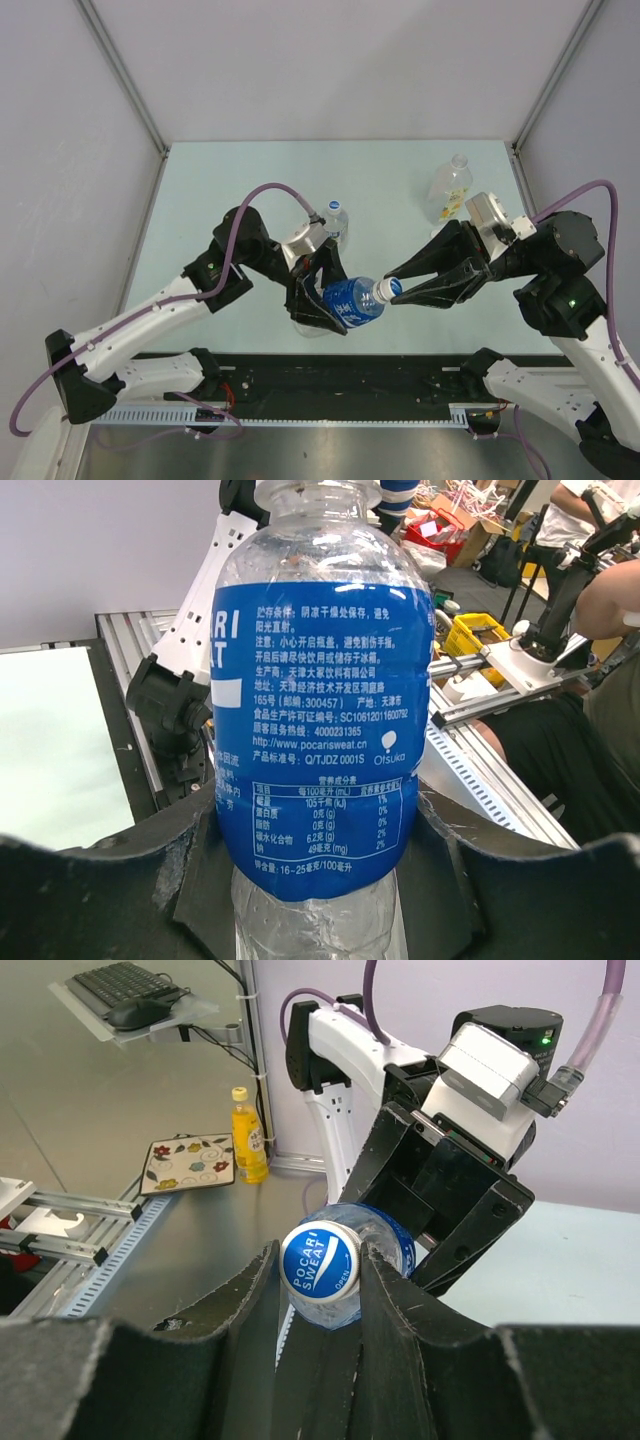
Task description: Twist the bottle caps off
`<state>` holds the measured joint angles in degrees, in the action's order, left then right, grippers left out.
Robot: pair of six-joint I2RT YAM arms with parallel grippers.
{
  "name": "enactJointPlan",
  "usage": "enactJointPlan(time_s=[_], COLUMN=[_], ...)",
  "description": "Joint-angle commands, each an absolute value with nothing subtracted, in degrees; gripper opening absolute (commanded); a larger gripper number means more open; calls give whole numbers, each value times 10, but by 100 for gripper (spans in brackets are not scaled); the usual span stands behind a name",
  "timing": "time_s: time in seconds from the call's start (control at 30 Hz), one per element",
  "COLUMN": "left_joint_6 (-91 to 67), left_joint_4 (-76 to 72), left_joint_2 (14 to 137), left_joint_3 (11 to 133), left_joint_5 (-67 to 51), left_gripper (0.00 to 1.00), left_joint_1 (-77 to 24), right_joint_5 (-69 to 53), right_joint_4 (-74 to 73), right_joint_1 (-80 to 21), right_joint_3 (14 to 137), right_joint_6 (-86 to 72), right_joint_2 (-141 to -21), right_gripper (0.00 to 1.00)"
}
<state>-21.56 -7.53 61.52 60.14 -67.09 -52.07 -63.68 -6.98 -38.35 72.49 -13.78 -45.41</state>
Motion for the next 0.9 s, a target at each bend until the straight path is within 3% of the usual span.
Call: enactJointPlan(time_s=[0.0, 0.2, 0.3, 0.33, 0.4, 0.43, 0.53, 0.87], left_joint_6=[-199, -179, -171, -164, -158, -150, -142, -134], left_joint_4=[-93, -64, -53, -44, -37, -25, -15, -11], left_joint_2=[604, 604, 604, 604, 604, 604, 604, 600], left_joint_3=[616, 622, 625, 627, 628, 629, 629, 626], left_joint_5=[-671, -643, -624, -618, -608, -595, -580, -554], left_gripper=[0, 0, 0, 0, 0, 0, 0, 0], left_joint_1=[-492, -491, -491, -491, -491, -491, -491, -491], right_joint_5=[-714, -694, -668, -663, -649, -643, -624, -557], right_joint_4=[-69, -67, -90, -97, -103, -110, -117, -128], right_joint_1=[-385, -378, -373, -371, -372, -372, -370, -371], right_joint_3=[739, 741, 747, 748, 751, 753, 758, 766], right_joint_6=[-164, -177, -171, -166, -163, -162, -157, -158], right_joint_2=[-418, -425, -433, -434, -436, -437, -437, -442], right_gripper=[0, 0, 10, 22, 31, 43, 54, 74])
